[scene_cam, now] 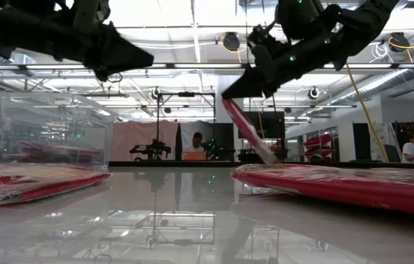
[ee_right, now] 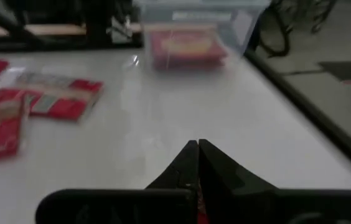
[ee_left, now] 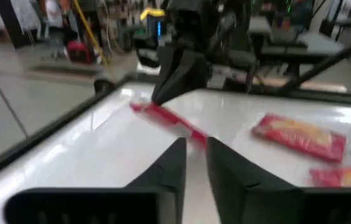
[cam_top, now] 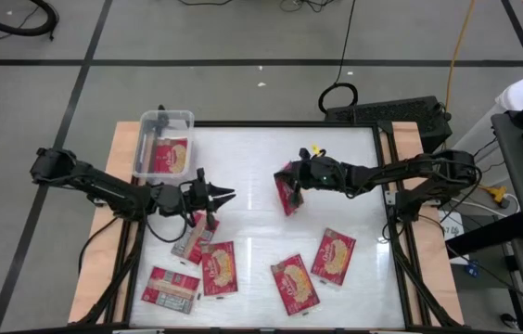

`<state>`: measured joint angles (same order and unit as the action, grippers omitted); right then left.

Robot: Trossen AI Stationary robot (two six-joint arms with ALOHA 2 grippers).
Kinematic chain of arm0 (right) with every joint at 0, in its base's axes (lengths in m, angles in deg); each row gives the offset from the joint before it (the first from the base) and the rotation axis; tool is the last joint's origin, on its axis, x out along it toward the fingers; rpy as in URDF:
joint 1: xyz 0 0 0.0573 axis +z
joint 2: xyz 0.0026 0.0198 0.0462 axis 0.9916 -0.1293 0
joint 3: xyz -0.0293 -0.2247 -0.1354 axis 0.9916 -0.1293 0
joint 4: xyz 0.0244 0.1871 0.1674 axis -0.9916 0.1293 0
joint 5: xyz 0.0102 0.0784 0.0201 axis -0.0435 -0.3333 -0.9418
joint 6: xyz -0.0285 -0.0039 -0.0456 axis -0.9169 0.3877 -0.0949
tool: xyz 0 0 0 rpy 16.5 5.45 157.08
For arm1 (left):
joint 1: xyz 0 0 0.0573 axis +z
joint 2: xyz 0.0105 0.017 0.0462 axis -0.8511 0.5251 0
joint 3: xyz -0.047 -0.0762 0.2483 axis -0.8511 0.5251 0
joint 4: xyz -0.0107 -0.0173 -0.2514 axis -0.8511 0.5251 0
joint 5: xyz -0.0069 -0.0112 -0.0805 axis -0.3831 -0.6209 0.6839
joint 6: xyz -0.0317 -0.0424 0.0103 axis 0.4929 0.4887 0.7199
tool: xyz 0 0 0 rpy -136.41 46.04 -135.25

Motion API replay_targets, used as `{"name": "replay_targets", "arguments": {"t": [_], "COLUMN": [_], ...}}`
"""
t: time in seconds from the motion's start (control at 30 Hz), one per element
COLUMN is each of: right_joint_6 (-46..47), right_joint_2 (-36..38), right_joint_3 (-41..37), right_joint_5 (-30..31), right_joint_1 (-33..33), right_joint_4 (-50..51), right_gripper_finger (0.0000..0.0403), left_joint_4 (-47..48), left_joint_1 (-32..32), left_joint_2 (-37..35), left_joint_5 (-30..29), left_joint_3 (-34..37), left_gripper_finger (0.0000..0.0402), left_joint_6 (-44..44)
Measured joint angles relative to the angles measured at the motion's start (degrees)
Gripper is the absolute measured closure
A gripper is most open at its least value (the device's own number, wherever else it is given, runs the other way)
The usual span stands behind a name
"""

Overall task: Sort popcorn bags into baskets
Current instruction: Stack the red popcorn pack into the bin

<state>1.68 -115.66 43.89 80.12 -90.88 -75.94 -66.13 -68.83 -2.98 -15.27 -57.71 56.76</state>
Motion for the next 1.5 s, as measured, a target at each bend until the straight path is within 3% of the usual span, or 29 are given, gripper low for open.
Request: {"name": "replay_targets", "arguments": {"t": [0.2,0.33,0.57,0.67,0.8,1.0,1.2,1.33,1.5], "right_joint_6": [-1.0,-1.06,-2.03,-3.01,-3.2,-3.23,-3.16,-3.01,-3.01], "right_joint_2": [0.0,0.0,0.02,0.02,0.02,0.02,0.02,0.02,0.02], "right_joint_3": [0.0,0.0,0.0,0.0,0.0,0.0,0.0,0.0,0.0], "right_joint_5": [6.66,8.7,11.68,12.11,13.25,14.67,14.48,14.3,14.3], "right_joint_1": [1.79,2.9,4.94,5.75,6.59,7.74,8.7,9.12,9.2], "right_joint_4": [-2.34,-3.49,-3.51,-3.8,-4.37,-5.32,-5.54,-5.48,-5.54], "right_gripper_finger": [0.0403,0.0403,0.0403,0.0403,0.0403,0.0403,0.0403,0.0403,0.0403], "left_joint_4": [-16.53,-19.33,-19.11,-19.0,-19.12,-18.54,-18.04,-17.97,-17.32], "left_joint_1": [1.33,3.55,6.19,6.96,8.18,9.6,9.92,10.03,10.16], "left_joint_2": [13.71,23.45,37.3,39.33,40.59,43.0,43.12,43.12,43.1], "left_joint_5": [-3.19,-3.93,-3.89,-3.37,2.4,6.62,6.87,10.06,11.06], "left_joint_3": [-1.02,-5.79,-15.43,-17.41,-20.04,-24.0,-24.24,-24.24,-24.24], "left_gripper_finger": [0.0237,0.0182,0.0153,0.016,0.0175,0.0209,0.0307,0.0379,0.0362], "left_joint_6": [-0.57,-0.83,1.23,5.37,9.11,9.94,8.79,7.62,6.9]}}
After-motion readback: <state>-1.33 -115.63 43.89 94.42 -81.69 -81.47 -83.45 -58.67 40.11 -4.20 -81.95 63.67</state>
